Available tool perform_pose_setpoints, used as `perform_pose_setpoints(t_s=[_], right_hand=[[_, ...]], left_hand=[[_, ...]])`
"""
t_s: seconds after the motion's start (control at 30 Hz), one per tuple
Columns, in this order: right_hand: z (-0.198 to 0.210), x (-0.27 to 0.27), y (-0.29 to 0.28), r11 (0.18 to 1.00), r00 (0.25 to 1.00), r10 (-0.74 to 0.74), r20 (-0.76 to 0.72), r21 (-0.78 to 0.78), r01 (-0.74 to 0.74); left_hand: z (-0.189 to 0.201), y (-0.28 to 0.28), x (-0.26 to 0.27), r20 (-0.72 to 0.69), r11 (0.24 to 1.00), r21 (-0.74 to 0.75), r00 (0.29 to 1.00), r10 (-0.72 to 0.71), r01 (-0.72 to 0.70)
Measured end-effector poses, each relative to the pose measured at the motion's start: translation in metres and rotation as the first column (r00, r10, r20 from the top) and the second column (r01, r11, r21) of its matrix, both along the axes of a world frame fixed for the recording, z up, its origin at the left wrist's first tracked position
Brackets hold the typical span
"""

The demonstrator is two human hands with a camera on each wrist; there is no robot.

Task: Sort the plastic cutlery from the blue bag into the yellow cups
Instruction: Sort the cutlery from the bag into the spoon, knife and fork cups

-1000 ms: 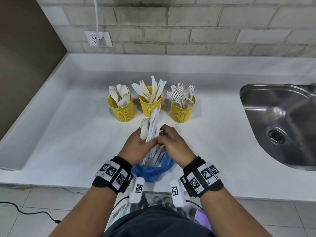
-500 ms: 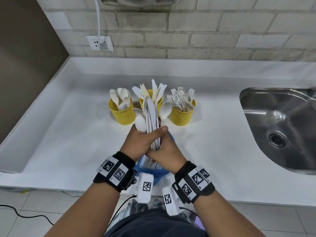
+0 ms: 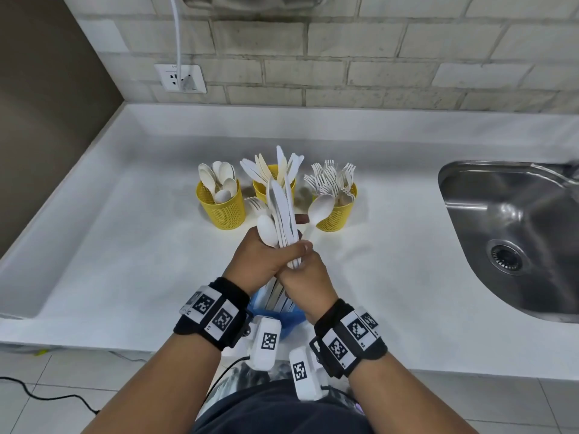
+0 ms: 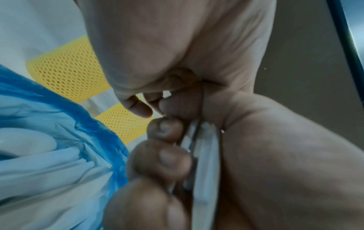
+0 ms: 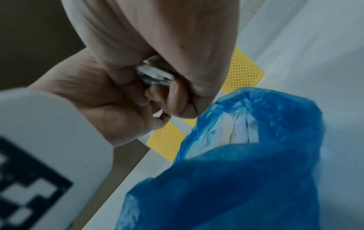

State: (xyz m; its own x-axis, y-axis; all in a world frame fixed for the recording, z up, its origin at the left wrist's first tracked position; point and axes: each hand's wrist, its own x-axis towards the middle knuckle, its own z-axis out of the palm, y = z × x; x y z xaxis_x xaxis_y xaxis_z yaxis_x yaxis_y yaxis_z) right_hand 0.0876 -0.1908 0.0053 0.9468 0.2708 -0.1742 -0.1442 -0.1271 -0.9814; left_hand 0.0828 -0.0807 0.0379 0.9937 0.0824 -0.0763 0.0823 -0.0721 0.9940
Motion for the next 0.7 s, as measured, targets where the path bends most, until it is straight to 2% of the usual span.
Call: perform_pose_setpoints(t_s=[0.17, 0.23, 0.33, 0.47, 0.7], right_hand=[[0.005, 0.005, -0.012, 0.979, 0.974, 0.197, -0.113, 0.069, -0.190], [0.007, 0.005, -0.014, 0.961, 0.948, 0.260, -0.185, 0.143, -0.236], [0.009, 0.005, -0.010, 0.954, 0.939, 0.252, -0.234, 0.225, -0.200], [0.007, 0.011, -0.008, 0.977, 0.947, 0.207, -0.246, 0.108, -0.185], [0.019, 0.011, -0.016, 0.965, 0.948, 0.253, -0.192, 0.125, -0.232]], left_hand=[[0.002, 0.017, 0.003, -0.083, 0.971, -0.091, 0.970, -0.227, 0.220], [0.005, 0.019, 0.003, -0.094, 0.959, -0.114, 0.958, -0.270, 0.259], [0.007, 0.014, 0.003, -0.091, 0.968, -0.124, 0.969, -0.229, 0.217], [0.007, 0.005, 0.005, -0.022, 0.994, -0.056, 0.995, -0.094, 0.092], [0.010, -0.004, 0.004, 0.020, 0.993, -0.020, 0.993, -0.112, 0.113]])
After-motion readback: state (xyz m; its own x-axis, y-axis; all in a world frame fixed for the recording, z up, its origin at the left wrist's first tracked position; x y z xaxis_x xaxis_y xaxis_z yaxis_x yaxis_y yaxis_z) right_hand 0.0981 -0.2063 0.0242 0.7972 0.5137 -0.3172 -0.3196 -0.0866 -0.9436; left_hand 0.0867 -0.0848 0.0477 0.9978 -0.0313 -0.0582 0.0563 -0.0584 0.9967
